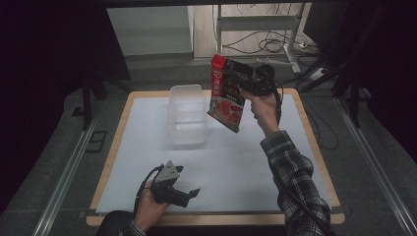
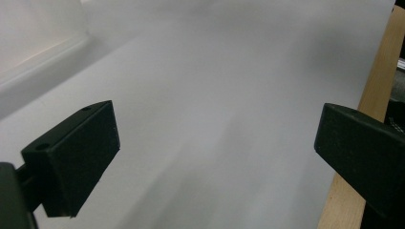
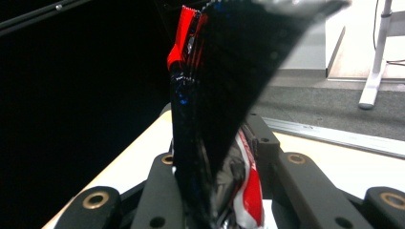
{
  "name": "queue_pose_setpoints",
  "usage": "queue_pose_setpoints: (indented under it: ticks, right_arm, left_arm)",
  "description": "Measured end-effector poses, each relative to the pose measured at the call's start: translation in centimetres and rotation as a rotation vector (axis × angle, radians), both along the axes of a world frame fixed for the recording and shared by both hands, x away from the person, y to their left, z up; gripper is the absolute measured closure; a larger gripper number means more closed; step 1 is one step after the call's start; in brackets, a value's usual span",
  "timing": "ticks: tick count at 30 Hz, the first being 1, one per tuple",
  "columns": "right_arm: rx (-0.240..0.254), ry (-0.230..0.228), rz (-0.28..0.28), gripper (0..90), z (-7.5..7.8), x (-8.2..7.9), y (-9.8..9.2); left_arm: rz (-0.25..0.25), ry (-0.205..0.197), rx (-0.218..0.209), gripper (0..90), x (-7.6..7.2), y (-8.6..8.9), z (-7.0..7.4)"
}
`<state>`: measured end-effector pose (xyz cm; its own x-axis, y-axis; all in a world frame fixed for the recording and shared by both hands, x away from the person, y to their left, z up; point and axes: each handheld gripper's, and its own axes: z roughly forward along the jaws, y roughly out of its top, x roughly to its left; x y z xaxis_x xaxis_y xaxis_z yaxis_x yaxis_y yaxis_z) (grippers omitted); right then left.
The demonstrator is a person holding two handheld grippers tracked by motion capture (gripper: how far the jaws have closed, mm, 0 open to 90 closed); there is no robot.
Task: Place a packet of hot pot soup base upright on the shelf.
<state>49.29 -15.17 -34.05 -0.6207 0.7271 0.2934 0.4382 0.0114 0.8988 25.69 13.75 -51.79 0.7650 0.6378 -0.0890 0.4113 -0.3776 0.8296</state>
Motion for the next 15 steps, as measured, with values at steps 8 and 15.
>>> queue_pose_setpoints:
  ticks: [8,15]
  right_arm:
    - [0.013,-0.009,-0.003,73.4,-0.1,2.9,1.5]
    - [0.026,-0.03,0.002,73.5,-0.7,5.4,3.3]
  left_arm:
    - [0.018,-0.03,0.015,0.2,-0.5,0.4,0.2]
    - [0.011,-0.036,0.03,0.0,-0.5,0.2,0.1]
